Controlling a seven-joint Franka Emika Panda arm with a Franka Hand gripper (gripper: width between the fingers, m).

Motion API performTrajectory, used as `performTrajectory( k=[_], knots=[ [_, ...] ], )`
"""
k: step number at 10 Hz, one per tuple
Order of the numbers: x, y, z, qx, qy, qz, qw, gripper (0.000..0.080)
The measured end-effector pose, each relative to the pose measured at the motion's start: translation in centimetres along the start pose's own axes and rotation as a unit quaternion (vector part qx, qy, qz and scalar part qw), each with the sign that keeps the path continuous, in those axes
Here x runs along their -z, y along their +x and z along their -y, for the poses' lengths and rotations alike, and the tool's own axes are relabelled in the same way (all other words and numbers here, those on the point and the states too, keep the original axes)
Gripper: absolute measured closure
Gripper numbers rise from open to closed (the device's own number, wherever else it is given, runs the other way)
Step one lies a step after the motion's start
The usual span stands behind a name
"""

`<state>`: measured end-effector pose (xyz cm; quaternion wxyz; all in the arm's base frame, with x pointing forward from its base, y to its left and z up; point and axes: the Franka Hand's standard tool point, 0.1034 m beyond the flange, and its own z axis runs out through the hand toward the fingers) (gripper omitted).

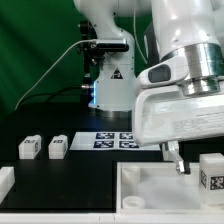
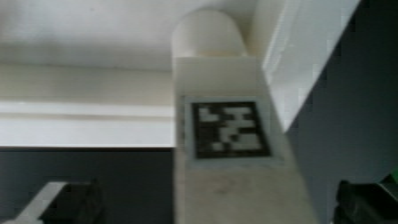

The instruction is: Assemble one leg

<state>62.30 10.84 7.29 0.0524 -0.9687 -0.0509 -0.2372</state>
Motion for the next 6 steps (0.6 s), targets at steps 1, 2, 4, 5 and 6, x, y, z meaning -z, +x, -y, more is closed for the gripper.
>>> performTrajectory(
  k=[1,2,4,5,6],
  knots=[
    [-0.3,-0.3,0.2,-0.004,0.012,0.062,0.998,0.0151],
    [-0.2,0.3,0.3,-0.008,0.020,0.097,0.995,0.0151],
    [0.1,0.1,0.7,-0.027,0.036,0.190,0.981,0.0151],
    [0.3,-0.4,1.1,-0.032,0.043,0.240,0.969,0.0151],
    [0.2,-0.1,1.3,-0.033,0.048,0.265,0.962,0.0151]
  ],
)
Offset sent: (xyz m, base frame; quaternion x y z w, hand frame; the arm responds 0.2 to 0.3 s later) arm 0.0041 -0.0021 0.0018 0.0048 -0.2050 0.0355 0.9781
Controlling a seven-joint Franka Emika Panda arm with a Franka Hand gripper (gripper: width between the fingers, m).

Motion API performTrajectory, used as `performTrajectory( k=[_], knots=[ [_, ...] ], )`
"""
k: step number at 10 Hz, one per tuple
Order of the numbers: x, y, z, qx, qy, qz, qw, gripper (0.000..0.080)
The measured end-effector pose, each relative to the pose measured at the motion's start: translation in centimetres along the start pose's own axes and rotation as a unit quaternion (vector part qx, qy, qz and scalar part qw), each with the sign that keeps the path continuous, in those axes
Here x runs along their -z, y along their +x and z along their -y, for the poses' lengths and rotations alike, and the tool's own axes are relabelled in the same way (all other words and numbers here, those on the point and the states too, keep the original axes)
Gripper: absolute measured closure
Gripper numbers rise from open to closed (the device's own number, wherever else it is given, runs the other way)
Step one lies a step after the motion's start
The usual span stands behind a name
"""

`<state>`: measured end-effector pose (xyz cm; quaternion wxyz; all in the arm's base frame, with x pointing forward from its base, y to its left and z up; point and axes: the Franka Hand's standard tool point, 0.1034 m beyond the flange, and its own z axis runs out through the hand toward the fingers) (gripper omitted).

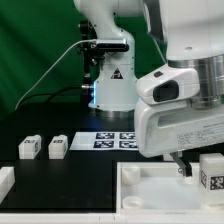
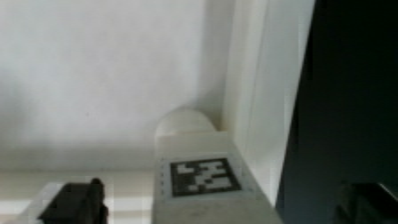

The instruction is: Assemble one leg

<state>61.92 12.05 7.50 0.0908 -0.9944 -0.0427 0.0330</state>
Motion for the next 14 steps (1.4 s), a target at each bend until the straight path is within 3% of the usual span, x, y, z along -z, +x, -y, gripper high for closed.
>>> performTrajectory(
  k=[1,3,4,5,9,11,13,14],
  knots=[
    [-0.18,0.19,-0.06,-0.004,0.000,0.000,1.000,0.0151],
    [-0.29,0.06,-0.08,-0.004,0.000,0.001,1.000,0.0413],
    [-0.29,0.06,-0.24,-0.004,-0.001,0.001,1.000,0.0413],
    [-0.28,0.07,-0.69,-0.005,-0.004,0.001,1.000,0.0497],
    [-0.21,0.56,-0.71,-0.081,-0.003,-0.017,0.997,0.0500],
    [-0.30,0.72,-0.54,-0.293,0.013,-0.039,0.955,0.0501],
    [-0.34,0.70,-0.55,-0.420,0.039,-0.033,0.906,0.0501],
    [-0.43,0.64,-0.32,-0.476,0.041,-0.030,0.878,0.0501]
  ],
)
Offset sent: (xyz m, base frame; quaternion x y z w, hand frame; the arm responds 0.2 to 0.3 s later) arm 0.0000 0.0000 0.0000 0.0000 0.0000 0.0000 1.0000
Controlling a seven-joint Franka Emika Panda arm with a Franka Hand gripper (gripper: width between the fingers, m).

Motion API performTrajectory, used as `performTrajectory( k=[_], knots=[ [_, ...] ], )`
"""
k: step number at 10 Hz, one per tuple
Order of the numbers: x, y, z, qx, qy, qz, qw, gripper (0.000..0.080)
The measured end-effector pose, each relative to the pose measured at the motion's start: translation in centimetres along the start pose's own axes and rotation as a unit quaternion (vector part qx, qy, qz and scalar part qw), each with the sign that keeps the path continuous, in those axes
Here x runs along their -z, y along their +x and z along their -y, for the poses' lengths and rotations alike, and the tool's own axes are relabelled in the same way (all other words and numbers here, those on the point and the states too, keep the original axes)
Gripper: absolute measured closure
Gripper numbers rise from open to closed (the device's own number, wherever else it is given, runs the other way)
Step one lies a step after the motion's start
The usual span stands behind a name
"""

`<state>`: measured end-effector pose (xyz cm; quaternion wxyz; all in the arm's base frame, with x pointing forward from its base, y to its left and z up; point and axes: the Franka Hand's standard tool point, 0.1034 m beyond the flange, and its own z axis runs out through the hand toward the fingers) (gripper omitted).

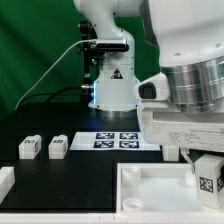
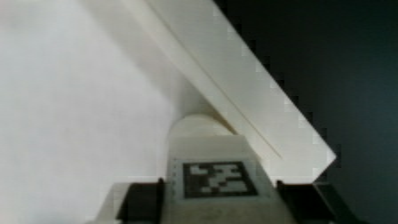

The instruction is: Assemble one leg

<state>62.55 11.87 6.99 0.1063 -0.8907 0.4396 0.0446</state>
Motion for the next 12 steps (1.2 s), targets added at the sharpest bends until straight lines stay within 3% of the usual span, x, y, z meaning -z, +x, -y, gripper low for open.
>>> performTrajectory(
  k=[3,5,6,7,8,9,10,12],
  knots=[
    [-0.1,-0.3,0.1,-0.128,0.000,0.002,0.992,0.0502],
    [-0.1,0.0,0.5,-0.291,0.022,0.004,0.956,0.0502],
    [-0.1,-0.1,0.5,-0.276,0.021,0.004,0.961,0.0502],
    [-0.1,-0.1,0.5,-0.266,0.021,0.004,0.964,0.0453],
    [-0.1,-0.2,0.5,-0.253,0.021,0.004,0.967,0.0263],
    [-0.2,-0.3,0.5,-0.247,0.019,0.005,0.969,0.0263],
    [-0.2,-0.8,0.4,-0.194,0.006,0.010,0.981,0.0185],
    [0.0,-1.4,0.6,0.012,-0.009,0.007,1.000,0.0152]
  ],
)
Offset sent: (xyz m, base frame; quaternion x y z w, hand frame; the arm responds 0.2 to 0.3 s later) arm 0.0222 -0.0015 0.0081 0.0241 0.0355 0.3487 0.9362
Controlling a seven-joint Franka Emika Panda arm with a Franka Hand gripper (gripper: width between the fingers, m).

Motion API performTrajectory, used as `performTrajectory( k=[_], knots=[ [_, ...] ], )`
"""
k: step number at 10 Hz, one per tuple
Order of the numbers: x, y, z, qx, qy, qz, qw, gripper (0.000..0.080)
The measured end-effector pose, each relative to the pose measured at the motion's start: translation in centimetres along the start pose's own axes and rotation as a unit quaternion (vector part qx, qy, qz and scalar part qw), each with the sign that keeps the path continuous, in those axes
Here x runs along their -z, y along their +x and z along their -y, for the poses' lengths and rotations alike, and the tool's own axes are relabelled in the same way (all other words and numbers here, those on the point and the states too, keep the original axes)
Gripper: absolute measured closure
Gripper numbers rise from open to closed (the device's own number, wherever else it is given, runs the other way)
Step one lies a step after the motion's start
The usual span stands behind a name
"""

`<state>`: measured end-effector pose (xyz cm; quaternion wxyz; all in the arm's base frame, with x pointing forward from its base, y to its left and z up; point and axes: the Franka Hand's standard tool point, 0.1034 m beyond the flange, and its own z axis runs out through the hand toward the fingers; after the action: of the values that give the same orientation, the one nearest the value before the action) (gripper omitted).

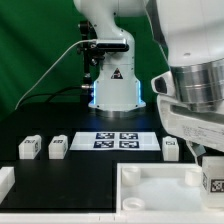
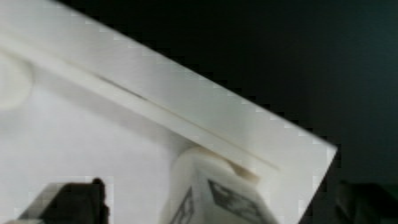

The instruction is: Assemble one leg

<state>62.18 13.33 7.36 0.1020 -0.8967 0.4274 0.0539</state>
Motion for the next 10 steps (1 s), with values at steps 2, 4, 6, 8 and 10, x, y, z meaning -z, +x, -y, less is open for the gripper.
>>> performTrajectory(
  k=[2,4,6,8,10],
  knots=[
    [-0.1,0.2,-0.2,0.097,-0.001,0.000,0.995,0.0152],
    [0.1,0.6,-0.3,0.232,-0.012,-0.005,0.973,0.0151],
    [1.0,1.5,0.4,0.354,-0.040,-0.033,0.934,0.0151],
    [0.8,1.3,0.5,0.349,-0.037,-0.031,0.936,0.0248],
    [0.9,1.4,0.4,0.349,-0.038,-0.031,0.936,0.0383]
  ],
)
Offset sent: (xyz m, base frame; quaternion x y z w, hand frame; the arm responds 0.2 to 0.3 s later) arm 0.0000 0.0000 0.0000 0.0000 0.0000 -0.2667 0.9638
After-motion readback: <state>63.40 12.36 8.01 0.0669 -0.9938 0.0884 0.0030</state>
